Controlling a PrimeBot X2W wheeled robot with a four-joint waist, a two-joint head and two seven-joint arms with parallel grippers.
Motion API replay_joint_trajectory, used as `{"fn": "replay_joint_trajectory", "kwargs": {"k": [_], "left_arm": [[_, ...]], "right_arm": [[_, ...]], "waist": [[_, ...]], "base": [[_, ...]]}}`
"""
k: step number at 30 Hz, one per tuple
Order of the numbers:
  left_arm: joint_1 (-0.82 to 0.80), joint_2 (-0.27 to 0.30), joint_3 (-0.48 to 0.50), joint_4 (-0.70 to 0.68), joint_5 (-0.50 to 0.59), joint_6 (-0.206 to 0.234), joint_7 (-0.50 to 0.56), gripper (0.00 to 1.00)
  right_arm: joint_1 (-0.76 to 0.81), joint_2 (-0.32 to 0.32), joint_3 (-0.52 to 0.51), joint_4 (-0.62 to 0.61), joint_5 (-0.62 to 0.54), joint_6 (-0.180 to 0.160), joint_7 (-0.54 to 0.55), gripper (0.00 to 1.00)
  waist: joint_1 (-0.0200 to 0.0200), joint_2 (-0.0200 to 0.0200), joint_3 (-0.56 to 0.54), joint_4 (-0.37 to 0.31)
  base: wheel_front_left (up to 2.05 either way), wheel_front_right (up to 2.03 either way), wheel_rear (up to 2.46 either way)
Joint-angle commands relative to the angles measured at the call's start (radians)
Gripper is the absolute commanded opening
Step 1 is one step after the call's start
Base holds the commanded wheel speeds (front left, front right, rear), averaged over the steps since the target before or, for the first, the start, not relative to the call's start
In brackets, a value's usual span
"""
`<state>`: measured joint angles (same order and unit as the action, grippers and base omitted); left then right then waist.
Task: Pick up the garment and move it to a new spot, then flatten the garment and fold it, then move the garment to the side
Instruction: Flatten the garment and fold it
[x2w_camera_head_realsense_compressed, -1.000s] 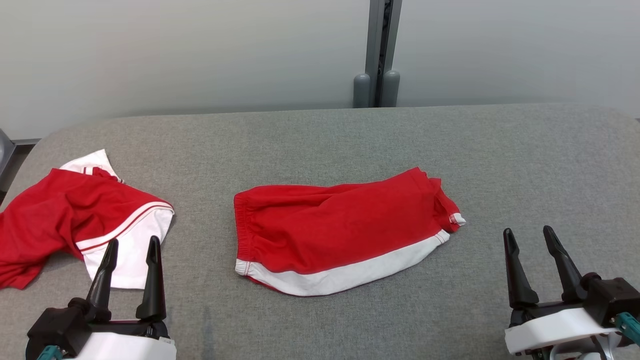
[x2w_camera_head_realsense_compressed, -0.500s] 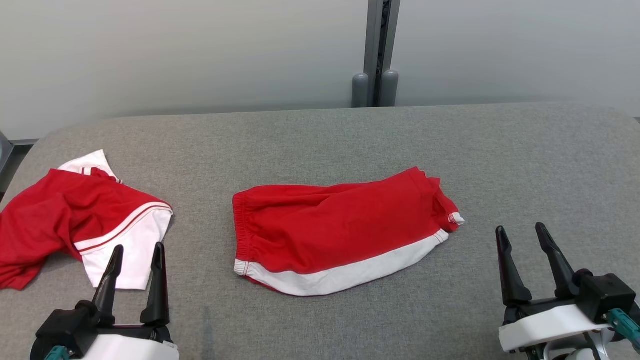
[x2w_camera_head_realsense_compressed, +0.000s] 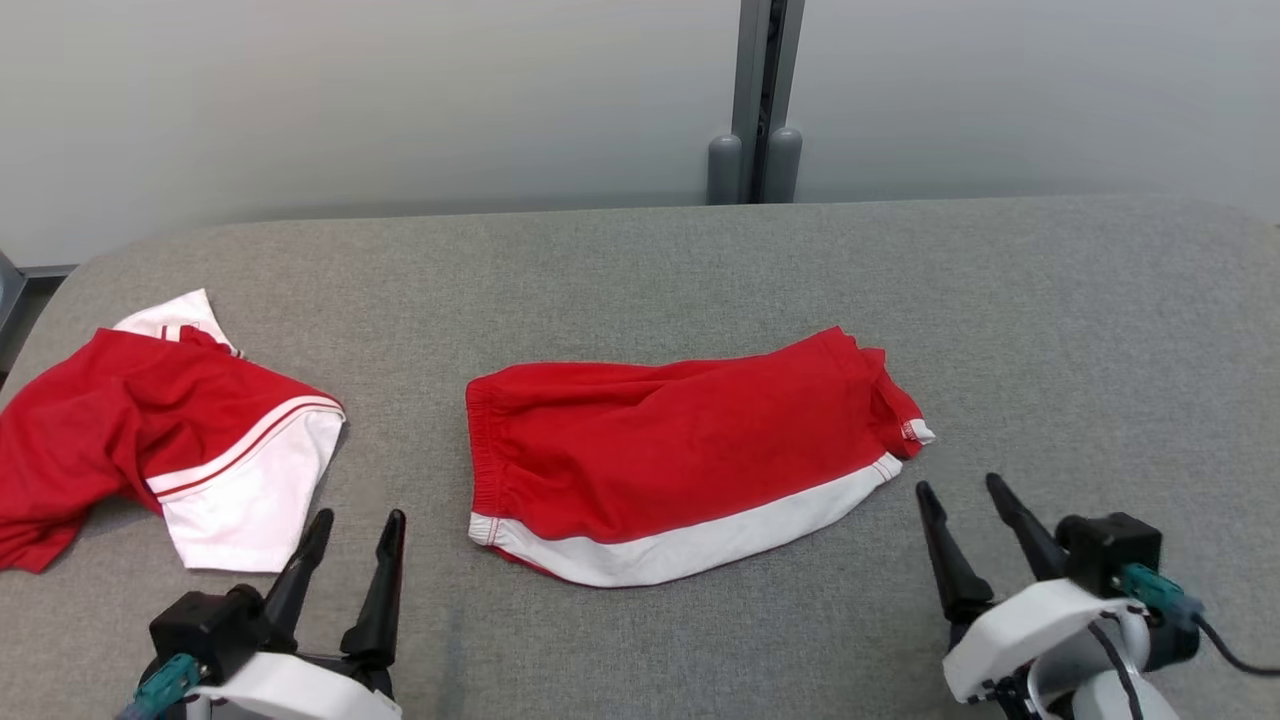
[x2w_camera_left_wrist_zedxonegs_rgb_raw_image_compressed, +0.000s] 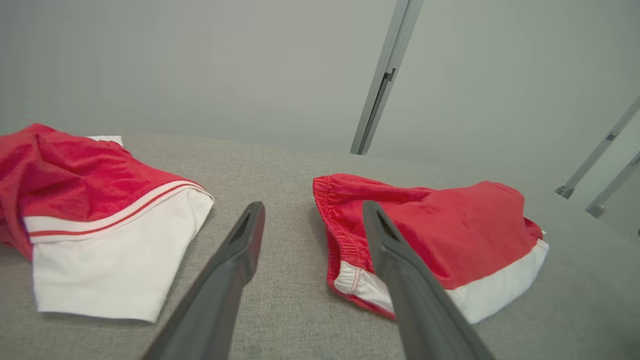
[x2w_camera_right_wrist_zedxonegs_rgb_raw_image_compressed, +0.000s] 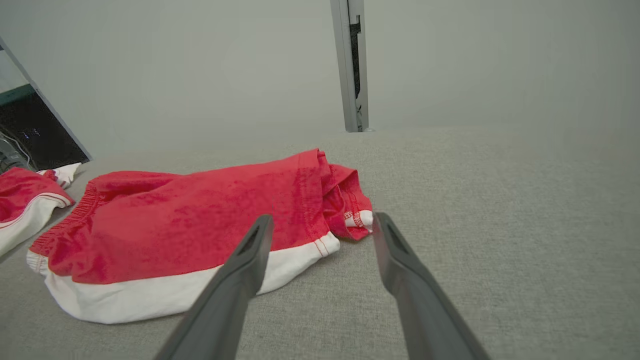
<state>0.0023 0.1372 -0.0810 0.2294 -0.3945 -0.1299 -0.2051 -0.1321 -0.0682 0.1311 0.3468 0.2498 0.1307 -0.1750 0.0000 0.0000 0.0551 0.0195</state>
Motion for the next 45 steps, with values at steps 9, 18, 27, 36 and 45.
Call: {"fn": "replay_joint_trajectory", "kwargs": {"k": [9,18,27,36,45], "left_arm": [[-0.08,0.096,-0.129,0.024,-0.097,-0.002,0.107,1.0],[-0.129,0.132,-0.201,0.054,-0.138,-0.002,0.129,1.0],[-0.182,0.157,-0.287,0.085,-0.177,-0.002,0.149,1.0],[-0.271,0.197,-0.412,0.13,-0.23,-0.002,0.172,1.0],[-0.343,0.227,-0.519,0.184,-0.289,-0.002,0.157,1.0]], "right_arm": [[-0.177,-0.034,0.046,0.218,0.135,0.0,0.218,1.0],[-0.278,-0.028,0.069,0.32,0.2,0.0,0.278,1.0],[-0.348,-0.018,0.098,0.379,0.255,0.0,0.293,1.0],[-0.402,-0.013,0.125,0.433,0.273,0.0,0.279,1.0],[-0.424,-0.003,0.164,0.469,0.297,0.0,0.27,0.89]], "waist": [[0.0,0.0,0.052,0.021],[0.0,0.0,0.089,0.031],[0.0,0.0,0.128,0.034],[0.0,0.0,0.17,0.039],[0.0,0.0,0.193,0.029]], "base": [[0.0,0.0,0.0],[0.0,0.0,0.0],[0.0,0.0,0.0],[0.0,0.0,0.0],[0.0,0.0,0.0]]}}
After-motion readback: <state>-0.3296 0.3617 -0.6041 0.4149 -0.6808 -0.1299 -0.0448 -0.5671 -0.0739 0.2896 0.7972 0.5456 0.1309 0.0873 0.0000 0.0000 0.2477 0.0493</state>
